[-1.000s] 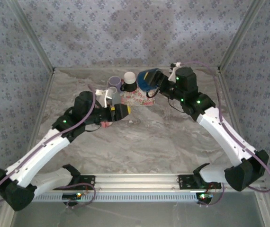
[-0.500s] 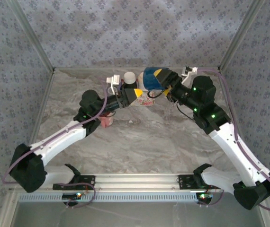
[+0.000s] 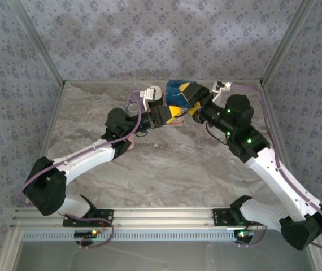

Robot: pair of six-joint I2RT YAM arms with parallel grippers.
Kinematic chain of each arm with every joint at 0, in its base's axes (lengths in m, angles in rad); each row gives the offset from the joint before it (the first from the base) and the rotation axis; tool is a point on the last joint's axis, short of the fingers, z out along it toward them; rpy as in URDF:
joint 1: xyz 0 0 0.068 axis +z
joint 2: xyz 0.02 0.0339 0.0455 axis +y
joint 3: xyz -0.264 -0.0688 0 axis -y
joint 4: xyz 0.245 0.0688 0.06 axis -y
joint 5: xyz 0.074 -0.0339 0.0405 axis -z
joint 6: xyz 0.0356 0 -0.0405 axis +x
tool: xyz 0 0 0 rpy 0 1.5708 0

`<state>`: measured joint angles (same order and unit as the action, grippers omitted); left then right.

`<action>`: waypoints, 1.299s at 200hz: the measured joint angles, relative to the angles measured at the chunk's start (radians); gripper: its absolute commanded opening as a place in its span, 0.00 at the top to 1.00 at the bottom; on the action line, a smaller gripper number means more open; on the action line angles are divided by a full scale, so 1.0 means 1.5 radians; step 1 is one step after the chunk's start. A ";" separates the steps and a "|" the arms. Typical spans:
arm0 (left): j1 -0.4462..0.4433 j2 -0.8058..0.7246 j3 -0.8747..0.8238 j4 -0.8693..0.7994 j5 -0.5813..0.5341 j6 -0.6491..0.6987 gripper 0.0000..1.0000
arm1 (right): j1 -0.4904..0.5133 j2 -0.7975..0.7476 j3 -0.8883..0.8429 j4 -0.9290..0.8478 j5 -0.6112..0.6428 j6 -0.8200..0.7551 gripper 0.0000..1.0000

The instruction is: Turn the mug right side up

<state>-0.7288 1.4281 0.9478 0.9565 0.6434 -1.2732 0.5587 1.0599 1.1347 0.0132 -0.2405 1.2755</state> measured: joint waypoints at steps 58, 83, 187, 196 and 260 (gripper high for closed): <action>0.000 0.010 0.000 0.037 0.006 -0.015 0.85 | 0.014 0.000 -0.022 0.065 0.005 0.024 0.42; 0.000 0.011 0.000 0.058 0.007 -0.033 1.00 | 0.014 -0.001 -0.023 0.087 -0.002 0.029 0.42; -0.003 -0.042 -0.004 -0.111 0.008 0.061 1.00 | -0.010 -0.079 -0.061 -0.035 0.009 -0.046 0.00; -0.003 -0.062 -0.004 -0.158 0.004 0.085 1.00 | -0.021 -0.100 -0.075 -0.052 0.010 -0.054 0.00; -0.036 -0.152 0.094 -0.640 -0.214 0.301 1.00 | -0.070 -0.208 -0.144 -0.171 -0.005 -0.154 0.00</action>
<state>-0.7822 1.2003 1.0893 -0.0032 0.3222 -0.8211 0.4541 0.7479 0.9188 -0.2436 -0.2485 1.0451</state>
